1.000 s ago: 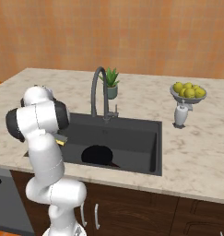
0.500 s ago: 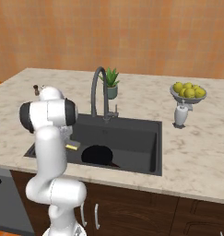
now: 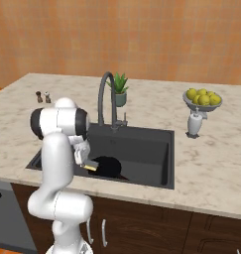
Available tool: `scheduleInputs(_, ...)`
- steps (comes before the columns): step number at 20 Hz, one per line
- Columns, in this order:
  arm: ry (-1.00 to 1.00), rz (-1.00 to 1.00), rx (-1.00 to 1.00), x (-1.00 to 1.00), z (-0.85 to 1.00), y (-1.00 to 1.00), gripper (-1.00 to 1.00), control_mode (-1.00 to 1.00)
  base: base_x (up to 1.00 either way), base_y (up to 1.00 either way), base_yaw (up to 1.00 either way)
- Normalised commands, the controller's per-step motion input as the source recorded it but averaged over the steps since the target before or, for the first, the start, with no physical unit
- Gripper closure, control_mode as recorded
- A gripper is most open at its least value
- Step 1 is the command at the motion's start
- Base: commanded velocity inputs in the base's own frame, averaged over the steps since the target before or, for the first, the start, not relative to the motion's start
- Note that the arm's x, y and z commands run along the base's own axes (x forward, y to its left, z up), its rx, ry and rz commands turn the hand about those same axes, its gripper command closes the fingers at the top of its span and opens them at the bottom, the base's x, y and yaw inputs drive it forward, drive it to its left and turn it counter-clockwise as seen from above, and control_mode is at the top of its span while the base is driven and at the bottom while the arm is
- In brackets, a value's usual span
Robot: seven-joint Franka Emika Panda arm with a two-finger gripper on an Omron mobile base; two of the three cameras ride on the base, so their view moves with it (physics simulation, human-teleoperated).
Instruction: Pick the pan and sponge and place them into the sink. Then turn on the water.
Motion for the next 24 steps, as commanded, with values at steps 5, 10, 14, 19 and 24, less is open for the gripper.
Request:
scheduleInputs(5, -0.12, 0.02, 0.0, 0.73, -0.51, -0.01, 1.0, -1.0, 0.0, 0.0, 0.0)
scheduleInputs(10, -0.13, 0.05, 0.0, 0.77, -0.52, 0.0, 1.0, -1.0, 0.0, 0.0, 0.0)
scheduleInputs(14, -0.05, 0.03, -0.02, 0.64, -0.62, 0.0, 1.0, -1.0, 0.0, 0.0, 0.0)
scheduleInputs(19, -0.07, 0.0, -0.02, 0.07, -0.49, 0.0, 1.0, -1.0, 0.0, 0.0, 0.0)
scheduleInputs(24, -0.35, 0.0, 0.0, -0.18, 0.08, -0.03, -1.0, -1.0, 0.0, 0.0, 0.0)
